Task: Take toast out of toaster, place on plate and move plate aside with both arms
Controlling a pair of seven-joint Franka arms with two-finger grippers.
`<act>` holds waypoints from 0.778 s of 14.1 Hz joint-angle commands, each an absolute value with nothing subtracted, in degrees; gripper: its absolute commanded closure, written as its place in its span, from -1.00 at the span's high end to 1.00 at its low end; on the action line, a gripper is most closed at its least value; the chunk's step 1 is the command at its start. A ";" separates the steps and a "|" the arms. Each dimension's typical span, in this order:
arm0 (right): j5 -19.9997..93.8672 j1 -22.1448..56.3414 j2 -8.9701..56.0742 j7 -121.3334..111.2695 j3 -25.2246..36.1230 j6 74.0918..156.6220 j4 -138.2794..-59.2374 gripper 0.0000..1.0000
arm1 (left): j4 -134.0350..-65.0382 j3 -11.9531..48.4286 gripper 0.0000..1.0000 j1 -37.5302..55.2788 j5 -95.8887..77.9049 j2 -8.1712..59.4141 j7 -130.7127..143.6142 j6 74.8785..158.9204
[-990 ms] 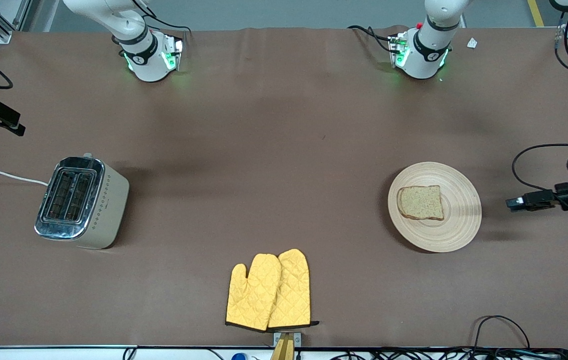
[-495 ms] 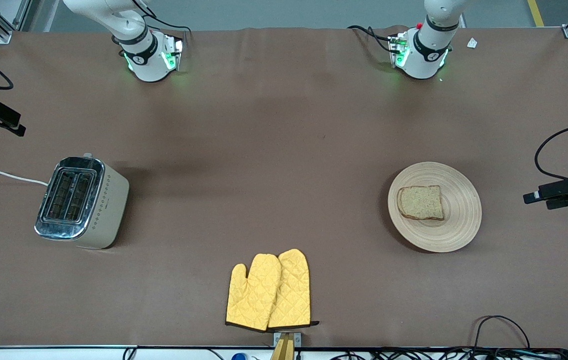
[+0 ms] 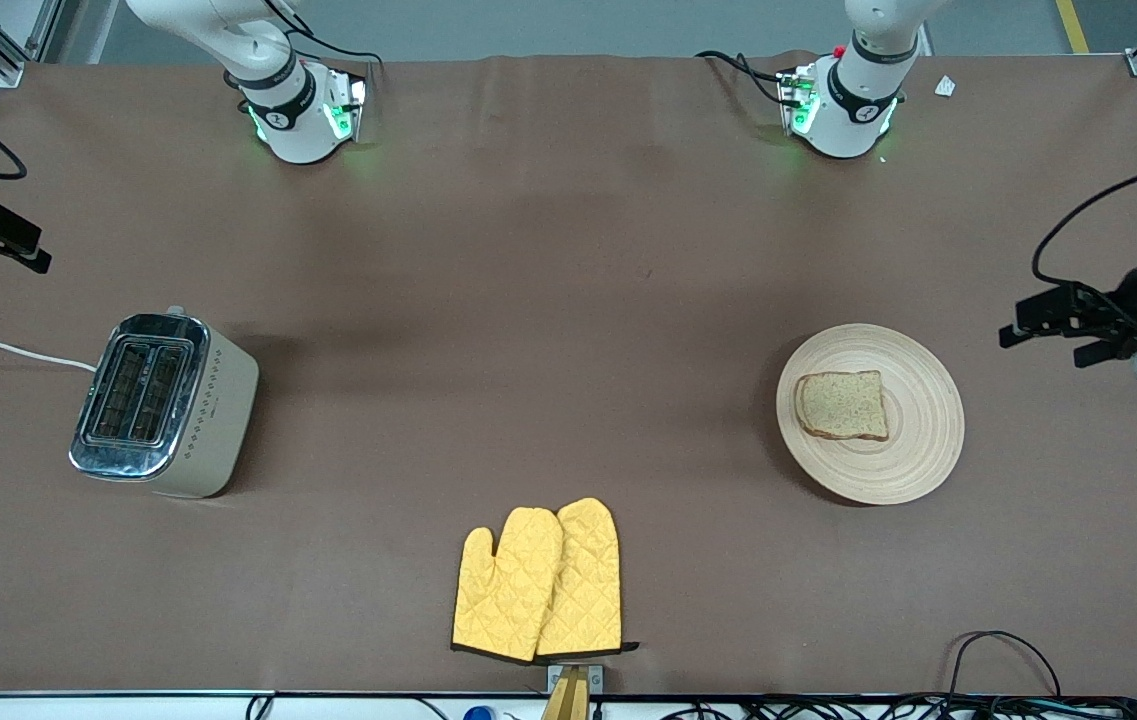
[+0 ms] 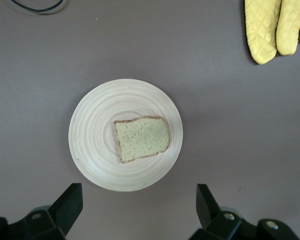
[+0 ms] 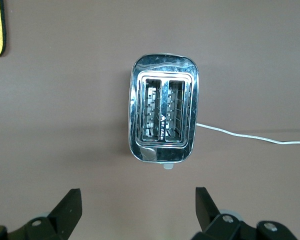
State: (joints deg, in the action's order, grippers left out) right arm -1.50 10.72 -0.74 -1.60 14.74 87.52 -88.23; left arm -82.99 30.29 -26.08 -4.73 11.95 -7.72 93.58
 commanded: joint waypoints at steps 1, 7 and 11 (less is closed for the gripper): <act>-1.93 10.81 -1.49 -0.70 14.59 87.80 -88.68 1.00 | -84.90 18.75 1.00 -14.01 -3.69 5.73 -4.85 90.80; -1.93 10.81 -1.49 -0.70 14.59 87.80 -88.68 1.00 | -88.85 11.62 1.00 -1.34 1.41 -1.75 7.21 85.08; -1.93 10.81 -1.49 -0.70 14.59 87.80 -88.68 1.00 | -91.05 8.35 1.00 2.11 1.41 -3.87 6.16 84.64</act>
State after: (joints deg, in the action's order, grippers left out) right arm -1.50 10.72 -0.75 -1.60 14.74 87.55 -88.22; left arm -88.68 9.34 1.46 0.53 -1.87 6.93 84.67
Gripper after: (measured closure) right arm 0.000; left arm 0.000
